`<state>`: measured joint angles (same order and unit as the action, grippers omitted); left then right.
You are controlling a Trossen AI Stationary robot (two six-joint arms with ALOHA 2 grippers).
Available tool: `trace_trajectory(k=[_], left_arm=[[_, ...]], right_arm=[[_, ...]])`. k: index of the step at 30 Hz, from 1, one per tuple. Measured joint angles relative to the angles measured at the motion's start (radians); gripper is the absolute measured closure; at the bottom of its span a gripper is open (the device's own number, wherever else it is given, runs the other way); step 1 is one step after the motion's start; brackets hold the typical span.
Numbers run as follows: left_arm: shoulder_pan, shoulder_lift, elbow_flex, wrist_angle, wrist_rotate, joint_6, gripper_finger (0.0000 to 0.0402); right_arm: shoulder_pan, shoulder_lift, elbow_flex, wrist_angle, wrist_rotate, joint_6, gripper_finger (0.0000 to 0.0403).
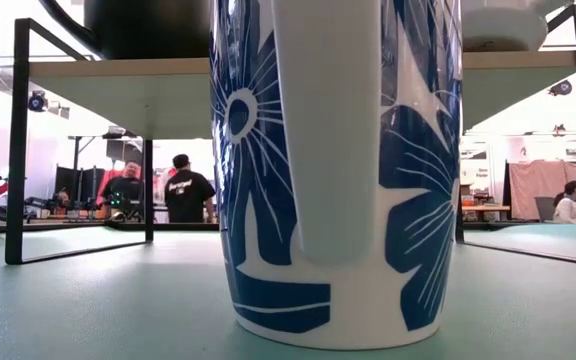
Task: Place coffee mugs
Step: Put the white green mug on the shelf
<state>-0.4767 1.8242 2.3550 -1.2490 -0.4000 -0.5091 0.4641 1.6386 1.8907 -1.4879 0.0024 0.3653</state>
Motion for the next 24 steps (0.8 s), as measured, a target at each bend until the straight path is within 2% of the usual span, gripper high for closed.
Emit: trace_trajectory(k=[8,24], left_arm=[[0.000,0.000,0.000,-0.009,0.000,0.000,0.0341],[-0.003,-0.001,0.000,-0.010,0.025,-0.004,0.0341]], right_arm=[[0.000,-0.005,-0.054,0.013,0.007,-0.002,0.0387],[0.000,-0.001,-0.036,0.006,0.019,-0.008,0.0387]])
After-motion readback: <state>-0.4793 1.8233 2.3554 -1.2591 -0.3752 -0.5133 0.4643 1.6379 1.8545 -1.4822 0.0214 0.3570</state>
